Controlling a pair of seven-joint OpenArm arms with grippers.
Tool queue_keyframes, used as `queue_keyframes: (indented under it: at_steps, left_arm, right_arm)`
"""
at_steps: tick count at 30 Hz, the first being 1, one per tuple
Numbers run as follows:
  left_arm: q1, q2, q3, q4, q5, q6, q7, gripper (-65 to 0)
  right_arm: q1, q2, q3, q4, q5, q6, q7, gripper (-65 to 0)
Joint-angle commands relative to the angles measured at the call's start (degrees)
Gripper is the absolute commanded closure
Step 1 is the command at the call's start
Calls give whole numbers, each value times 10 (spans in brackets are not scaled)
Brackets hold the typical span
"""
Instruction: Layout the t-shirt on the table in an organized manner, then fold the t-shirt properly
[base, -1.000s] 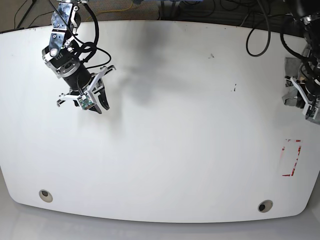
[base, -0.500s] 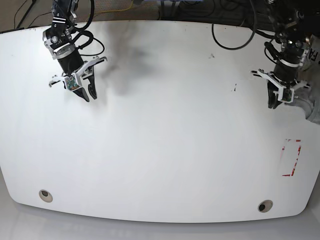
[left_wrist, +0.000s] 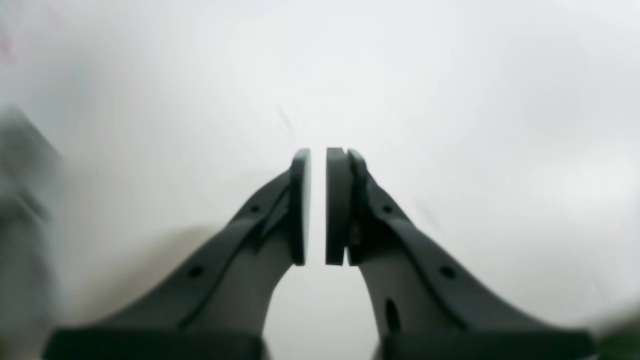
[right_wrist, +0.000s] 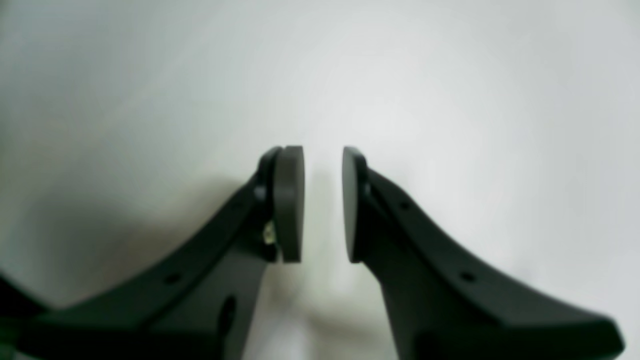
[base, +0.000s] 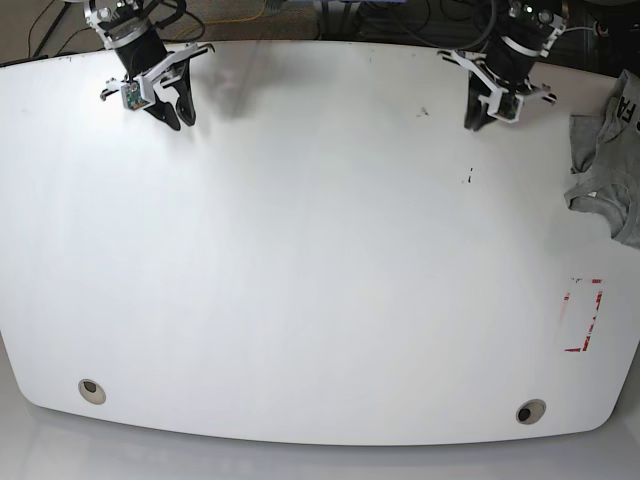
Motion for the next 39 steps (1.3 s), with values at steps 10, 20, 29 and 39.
queue_keyframes:
  at_steps: [10, 20, 29, 39]
  left_arm:
    - [166, 56, 15, 17, -8, -2, -16, -38]
    - [255, 54, 37, -13, -4, -2, -15, -38]
    - [247, 26, 38, -151, -7, -1, -16, -38]
    - [142, -13, 36, -302, -2, -1, -16, -38]
  right_arm:
    - [-148, -19, 1, 49, 34, 2, 16, -120]
    - [-250, -39, -9, 44, 31, 3, 16, -120]
    - [-287, -35, -65, -14, 16, 0, 16, -120]
    - [-218, -39, -101, -167, -53, -3, 17, -120]
